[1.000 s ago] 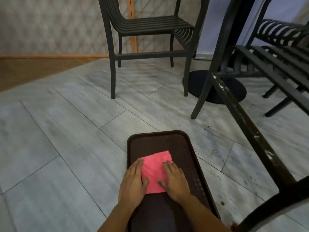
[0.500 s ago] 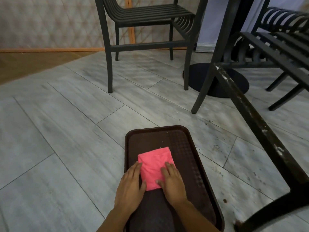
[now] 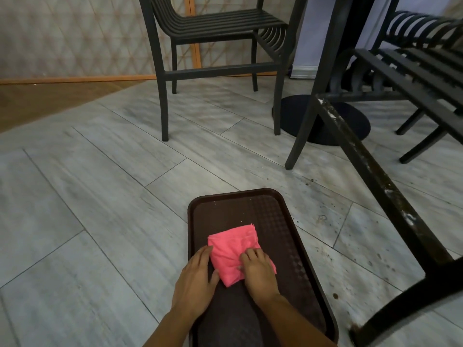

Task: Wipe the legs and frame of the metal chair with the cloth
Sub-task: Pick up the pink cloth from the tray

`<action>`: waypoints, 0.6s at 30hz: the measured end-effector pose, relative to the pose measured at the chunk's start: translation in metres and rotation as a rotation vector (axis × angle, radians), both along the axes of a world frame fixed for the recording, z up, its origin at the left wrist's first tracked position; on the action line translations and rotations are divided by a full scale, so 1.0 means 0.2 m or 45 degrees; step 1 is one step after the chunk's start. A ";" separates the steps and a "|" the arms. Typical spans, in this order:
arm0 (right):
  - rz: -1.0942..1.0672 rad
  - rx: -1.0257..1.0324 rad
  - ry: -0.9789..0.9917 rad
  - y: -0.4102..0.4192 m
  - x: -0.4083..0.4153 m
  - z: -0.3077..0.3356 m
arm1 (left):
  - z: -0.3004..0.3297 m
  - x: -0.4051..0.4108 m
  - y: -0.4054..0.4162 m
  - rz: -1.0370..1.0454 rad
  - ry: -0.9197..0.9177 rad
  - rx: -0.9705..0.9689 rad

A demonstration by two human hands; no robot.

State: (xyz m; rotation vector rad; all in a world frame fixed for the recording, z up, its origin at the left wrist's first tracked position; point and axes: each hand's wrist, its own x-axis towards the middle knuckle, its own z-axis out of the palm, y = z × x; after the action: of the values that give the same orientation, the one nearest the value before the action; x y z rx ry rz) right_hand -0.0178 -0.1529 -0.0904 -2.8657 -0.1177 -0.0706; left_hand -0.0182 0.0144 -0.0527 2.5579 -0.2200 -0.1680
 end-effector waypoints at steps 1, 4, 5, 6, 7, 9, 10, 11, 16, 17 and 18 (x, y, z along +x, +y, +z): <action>0.006 -0.005 0.041 0.00 -0.02 -0.01 | 0.01 0.00 0.00 0.007 0.013 -0.014; -0.017 -0.013 0.026 -0.01 -0.05 0.01 | 0.02 -0.01 -0.01 0.046 0.076 -0.076; -0.023 -0.013 0.011 0.00 -0.06 0.04 | 0.02 -0.01 -0.02 0.061 0.103 -0.096; -0.025 -0.015 0.003 0.00 -0.07 0.07 | 0.02 -0.02 -0.02 0.076 0.131 -0.121; -0.026 0.002 -0.044 0.00 -0.08 0.10 | 0.02 -0.02 -0.03 0.090 0.157 -0.153; -0.036 0.067 -0.130 0.02 -0.10 0.15 | 0.02 -0.02 -0.05 0.129 0.206 -0.219; -0.029 0.087 -0.156 0.03 -0.10 0.16 | 0.02 -0.02 -0.06 0.162 0.235 -0.252; -0.021 0.108 -0.180 0.03 -0.11 0.17 | 0.02 -0.02 -0.07 0.207 0.270 -0.287; -0.002 0.262 -0.293 0.06 -0.17 0.21 | 0.05 -0.01 -0.12 0.450 0.485 -0.478; 0.002 0.288 -0.309 0.07 -0.18 0.22 | 0.06 0.00 -0.12 0.483 0.482 -0.518; 0.007 0.304 -0.324 0.08 -0.20 0.23 | 0.07 0.01 -0.13 0.507 0.463 -0.542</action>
State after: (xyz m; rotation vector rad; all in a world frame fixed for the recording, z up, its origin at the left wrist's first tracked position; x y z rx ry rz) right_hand -0.0576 -0.1374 -0.0453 -2.6060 -0.1556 -0.4191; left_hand -0.0170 -0.0111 -0.0381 2.0522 0.3542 -0.3824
